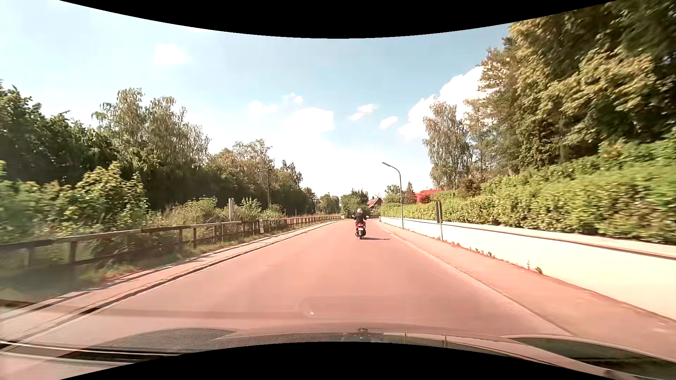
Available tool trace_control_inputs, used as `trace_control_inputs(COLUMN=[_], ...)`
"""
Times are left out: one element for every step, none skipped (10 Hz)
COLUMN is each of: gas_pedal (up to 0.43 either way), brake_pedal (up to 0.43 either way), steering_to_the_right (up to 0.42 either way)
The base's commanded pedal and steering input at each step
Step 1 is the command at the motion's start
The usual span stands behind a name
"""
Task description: Follow the waypoints while adhering to traffic rules and regulations
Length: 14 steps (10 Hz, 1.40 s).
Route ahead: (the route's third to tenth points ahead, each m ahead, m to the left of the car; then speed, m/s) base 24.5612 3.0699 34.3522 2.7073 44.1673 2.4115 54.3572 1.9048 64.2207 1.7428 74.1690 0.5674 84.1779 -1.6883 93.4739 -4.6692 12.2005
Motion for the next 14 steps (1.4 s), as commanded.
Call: trace_control_inputs(gas_pedal=[0.169, 0.169, 0.169, 0.169, 0.169, 0.169, 0.169, 0.169, 0.169, 0.169, 0.169, 0.177, 0.177, 0.177], brake_pedal=[0.012, 0.012, 0.012, 0.012, 0.012, 0.012, 0.012, 0.012, 0.012, 0.012, 0.012, 0.012, 0.012, 0.012], steering_to_the_right=[0.006, 0.007, 0.008, 0.007, 0.006, 0.005, 0.004, 0.003, 0.003, 0.001, 0.0, 0.0, 0.0, 0.0])
